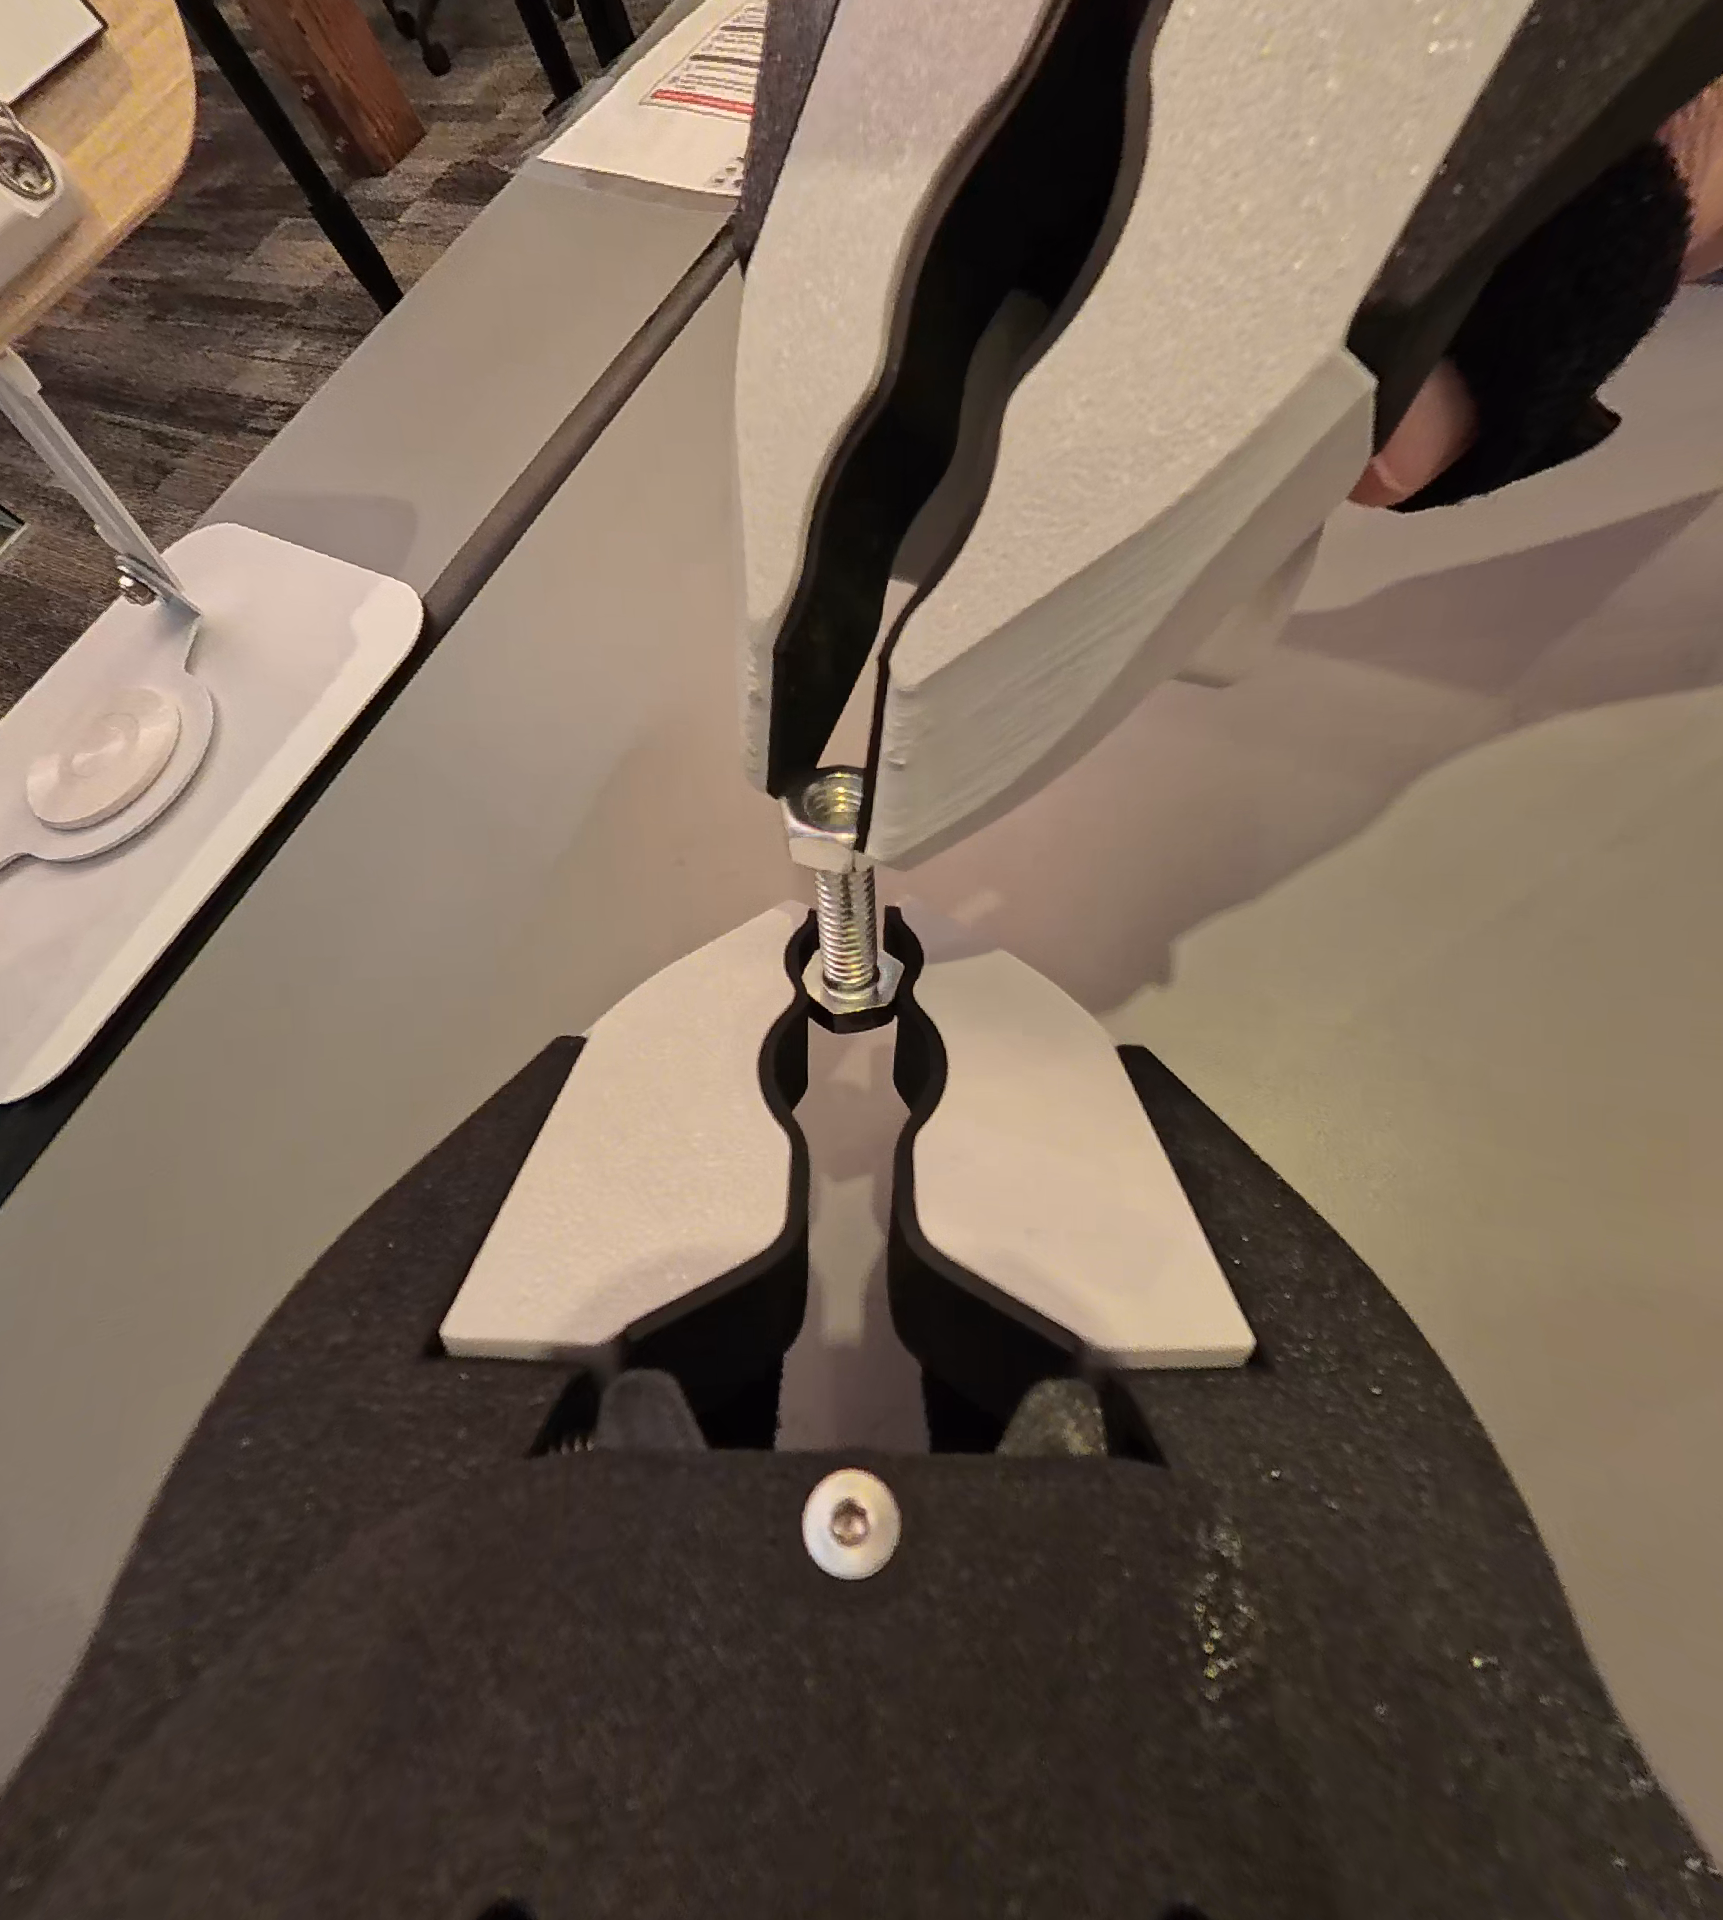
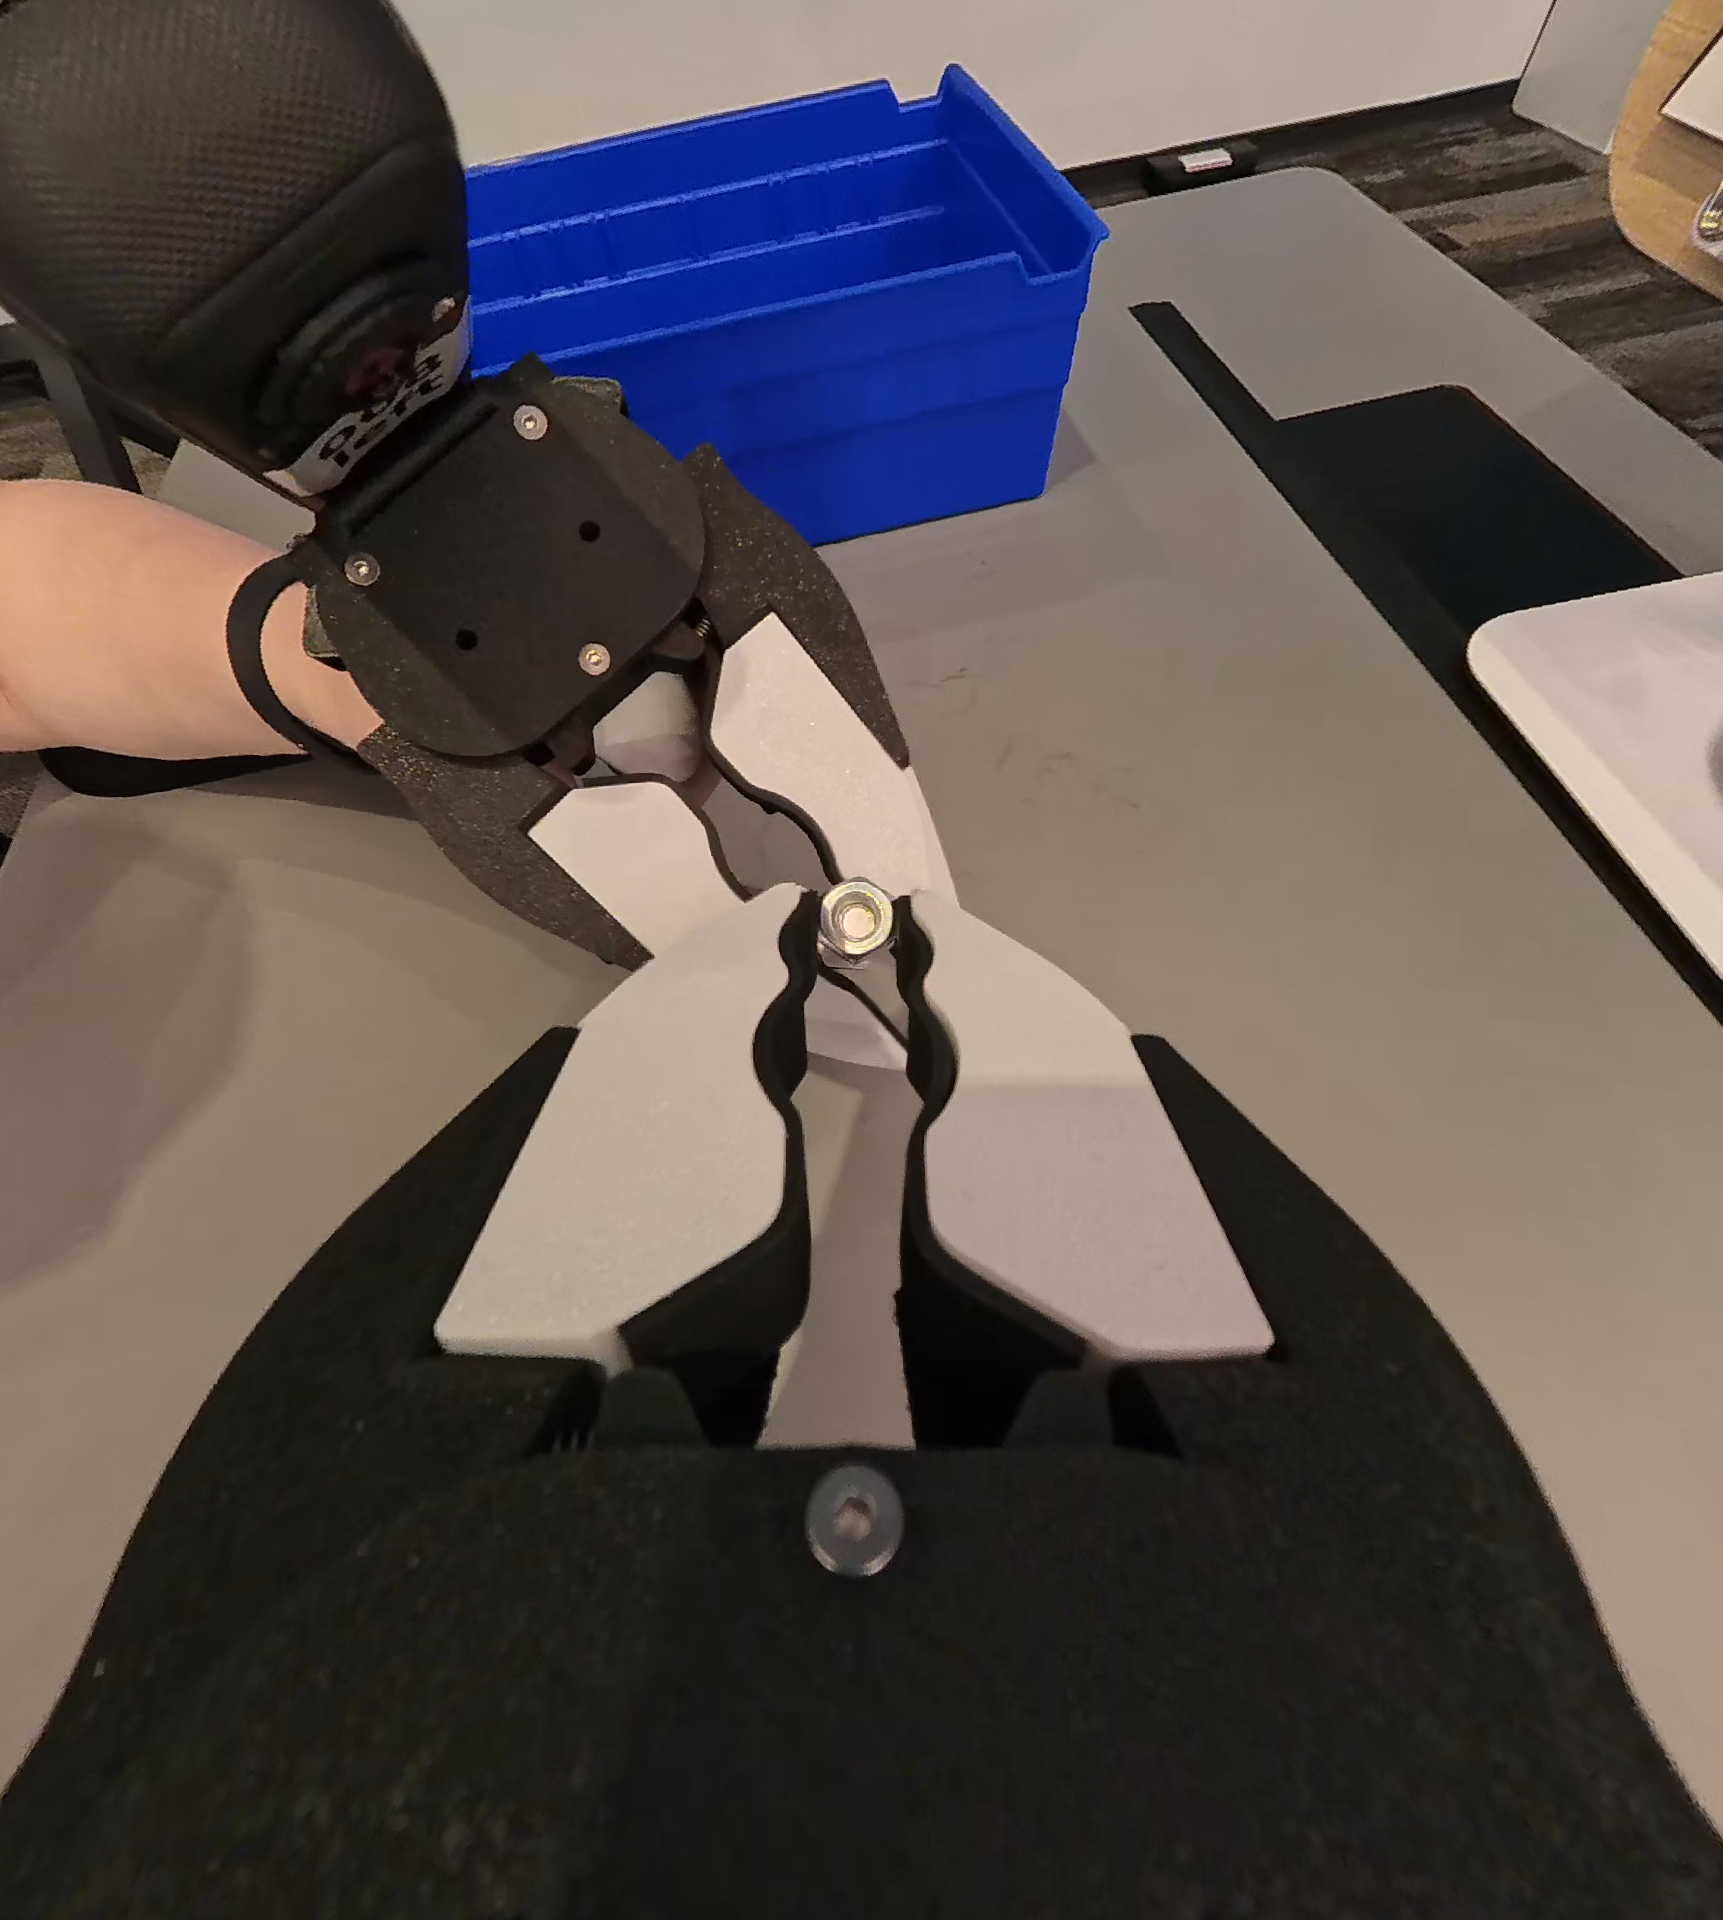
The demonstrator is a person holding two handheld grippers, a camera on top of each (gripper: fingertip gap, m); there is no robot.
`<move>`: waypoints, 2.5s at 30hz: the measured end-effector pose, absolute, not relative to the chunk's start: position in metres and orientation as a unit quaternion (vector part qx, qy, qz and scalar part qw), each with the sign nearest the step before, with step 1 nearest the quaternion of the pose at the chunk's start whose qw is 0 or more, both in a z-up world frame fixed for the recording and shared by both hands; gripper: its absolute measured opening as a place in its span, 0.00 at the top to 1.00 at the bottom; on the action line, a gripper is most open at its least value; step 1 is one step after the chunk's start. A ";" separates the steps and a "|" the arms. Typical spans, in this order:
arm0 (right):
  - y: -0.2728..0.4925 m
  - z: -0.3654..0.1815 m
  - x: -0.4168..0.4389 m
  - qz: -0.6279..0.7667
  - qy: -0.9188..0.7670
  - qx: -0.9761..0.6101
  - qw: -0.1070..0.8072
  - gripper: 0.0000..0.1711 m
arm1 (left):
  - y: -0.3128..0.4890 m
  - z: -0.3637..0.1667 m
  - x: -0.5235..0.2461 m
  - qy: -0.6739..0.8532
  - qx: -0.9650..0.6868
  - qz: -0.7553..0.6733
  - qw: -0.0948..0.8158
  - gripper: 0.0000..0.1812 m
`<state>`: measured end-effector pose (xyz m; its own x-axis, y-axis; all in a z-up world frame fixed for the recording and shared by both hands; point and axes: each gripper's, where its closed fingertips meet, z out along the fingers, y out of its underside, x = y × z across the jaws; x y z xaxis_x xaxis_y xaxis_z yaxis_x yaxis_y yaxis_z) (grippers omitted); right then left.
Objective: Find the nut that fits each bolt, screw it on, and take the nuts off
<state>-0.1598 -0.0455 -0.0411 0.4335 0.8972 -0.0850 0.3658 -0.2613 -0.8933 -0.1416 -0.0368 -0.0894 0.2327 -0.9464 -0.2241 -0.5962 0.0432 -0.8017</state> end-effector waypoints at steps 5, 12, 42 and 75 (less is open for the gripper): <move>-0.047 -0.040 -0.160 0.329 -0.430 -0.724 0.427 0.92 | -0.038 -0.088 -0.142 0.589 -0.658 -0.204 0.423 0.94; -0.050 -0.040 -0.157 0.327 -0.447 -0.718 0.421 0.92 | -0.039 -0.088 -0.144 0.608 -0.646 -0.174 0.427 0.95; -0.081 -0.024 -0.149 0.422 -0.525 -0.589 0.447 0.92 | -0.073 -0.074 -0.128 0.632 -0.593 -0.280 0.413 0.95; -0.099 -0.049 -0.143 0.290 -0.642 -0.591 0.394 0.92 | -0.090 -0.096 -0.129 0.706 -0.559 -0.230 0.370 0.95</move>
